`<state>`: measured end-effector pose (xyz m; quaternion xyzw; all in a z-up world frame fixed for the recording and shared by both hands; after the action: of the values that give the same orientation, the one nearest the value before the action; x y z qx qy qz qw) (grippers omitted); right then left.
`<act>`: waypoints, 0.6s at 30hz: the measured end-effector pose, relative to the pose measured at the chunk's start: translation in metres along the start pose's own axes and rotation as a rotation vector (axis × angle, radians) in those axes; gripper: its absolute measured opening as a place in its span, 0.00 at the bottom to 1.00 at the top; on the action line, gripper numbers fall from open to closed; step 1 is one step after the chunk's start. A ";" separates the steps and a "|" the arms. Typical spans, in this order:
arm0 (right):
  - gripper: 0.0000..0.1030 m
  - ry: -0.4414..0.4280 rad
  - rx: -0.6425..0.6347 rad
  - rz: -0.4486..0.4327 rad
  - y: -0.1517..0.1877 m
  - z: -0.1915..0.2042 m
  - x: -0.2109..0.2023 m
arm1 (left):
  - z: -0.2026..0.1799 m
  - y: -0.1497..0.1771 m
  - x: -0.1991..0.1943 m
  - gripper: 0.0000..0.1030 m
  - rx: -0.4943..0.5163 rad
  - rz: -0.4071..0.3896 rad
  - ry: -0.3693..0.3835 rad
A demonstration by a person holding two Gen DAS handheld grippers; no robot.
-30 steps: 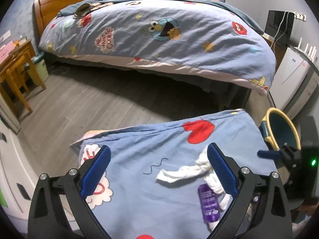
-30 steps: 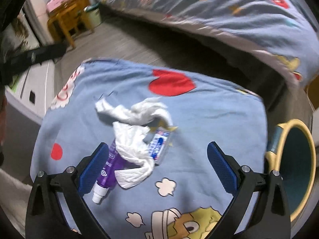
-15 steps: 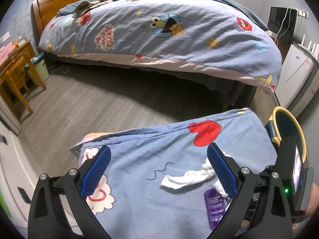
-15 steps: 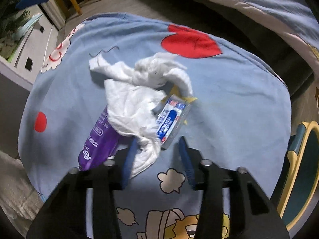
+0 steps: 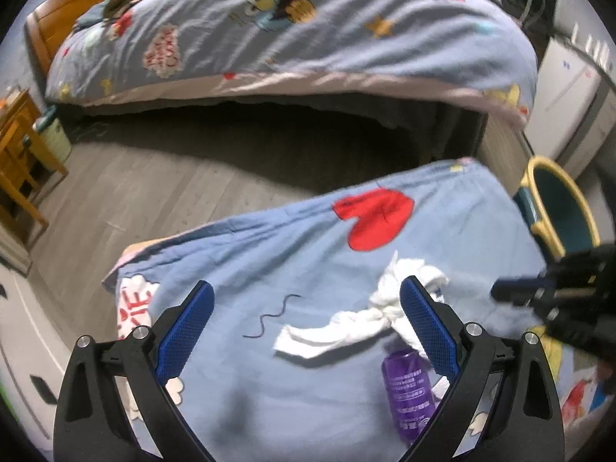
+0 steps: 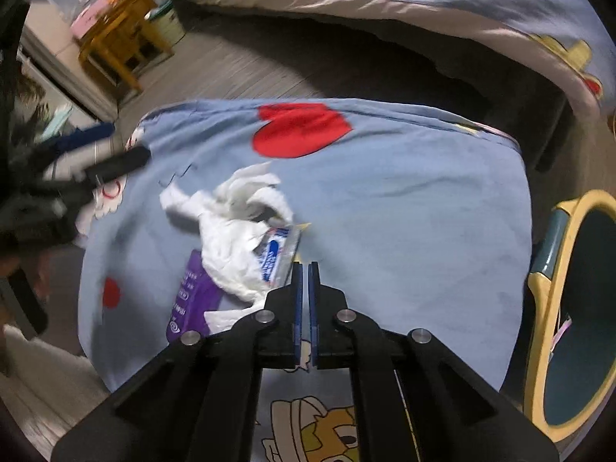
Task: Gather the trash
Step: 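Lower the right tool onto the white tissue and toothpaste tube on the pillow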
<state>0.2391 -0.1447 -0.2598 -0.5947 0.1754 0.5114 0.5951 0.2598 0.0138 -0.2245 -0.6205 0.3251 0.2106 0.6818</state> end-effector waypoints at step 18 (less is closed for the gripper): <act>0.29 -0.050 -0.195 0.141 0.037 0.048 0.040 | 0.009 0.031 0.030 0.81 -0.039 0.142 0.021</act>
<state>0.2065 -0.0945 -0.3008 -0.6230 0.1515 0.5813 0.5010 0.2609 0.0236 -0.2675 -0.6112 0.3715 0.2583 0.6494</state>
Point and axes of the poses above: each gripper's, at about its wrist camera, not at the fingertips, and x roughly the way its jaws point, z to its left, y to its underside, the point moved 10 cm from there along x, roughly the way its jaws point, and after that the axes turned 13 degrees about -z, right-handed, at the moved point
